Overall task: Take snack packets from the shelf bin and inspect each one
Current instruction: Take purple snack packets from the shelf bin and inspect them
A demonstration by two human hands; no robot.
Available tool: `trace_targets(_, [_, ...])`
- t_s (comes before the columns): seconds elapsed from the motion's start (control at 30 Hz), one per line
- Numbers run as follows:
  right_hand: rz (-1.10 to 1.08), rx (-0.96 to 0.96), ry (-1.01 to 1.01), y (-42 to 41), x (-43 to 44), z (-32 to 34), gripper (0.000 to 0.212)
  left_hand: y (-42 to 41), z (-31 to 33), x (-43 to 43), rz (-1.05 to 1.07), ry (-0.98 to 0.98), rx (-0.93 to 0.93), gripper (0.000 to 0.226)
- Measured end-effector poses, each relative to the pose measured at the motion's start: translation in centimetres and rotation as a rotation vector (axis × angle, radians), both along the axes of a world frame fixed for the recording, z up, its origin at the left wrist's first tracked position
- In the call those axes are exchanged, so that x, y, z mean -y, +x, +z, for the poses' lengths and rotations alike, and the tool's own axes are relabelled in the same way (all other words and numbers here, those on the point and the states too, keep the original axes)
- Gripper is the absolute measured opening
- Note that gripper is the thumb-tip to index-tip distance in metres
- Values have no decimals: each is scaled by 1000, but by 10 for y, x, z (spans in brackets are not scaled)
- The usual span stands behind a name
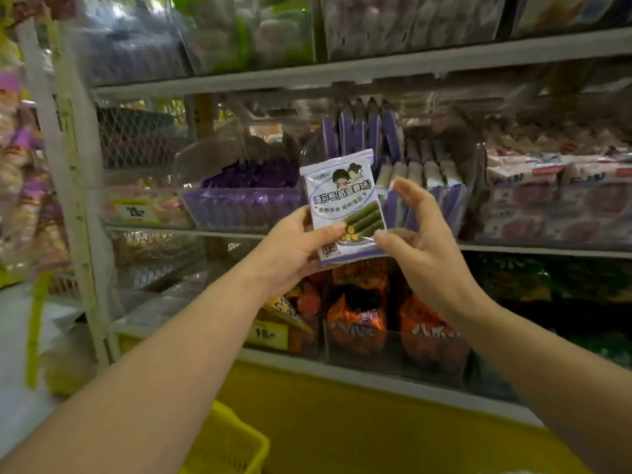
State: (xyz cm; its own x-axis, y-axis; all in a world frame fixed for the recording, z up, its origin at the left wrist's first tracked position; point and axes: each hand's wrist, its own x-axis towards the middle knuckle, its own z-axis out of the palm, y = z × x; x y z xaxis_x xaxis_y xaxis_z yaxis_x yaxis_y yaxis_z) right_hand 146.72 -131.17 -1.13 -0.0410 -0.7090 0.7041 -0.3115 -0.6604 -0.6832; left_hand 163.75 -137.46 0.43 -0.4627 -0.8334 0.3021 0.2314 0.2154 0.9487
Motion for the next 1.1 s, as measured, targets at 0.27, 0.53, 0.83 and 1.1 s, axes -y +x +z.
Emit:
trace_targets(0.27, [83,403,360,3,14,-59,14,-5,-78,1,-11,-77,358,38])
trace_targets(0.53, [109,386,465,2,26,-105,17,-22,-115,8,172,90,-15,27])
trace_targets(0.83, [244,506,492,-4,31,-109,35,-24,-124,7,104,151,-165,30])
trace_targets(1.1, [264,600,541,-2,26,-103,27,-26,-122,2,84,216,-230,19])
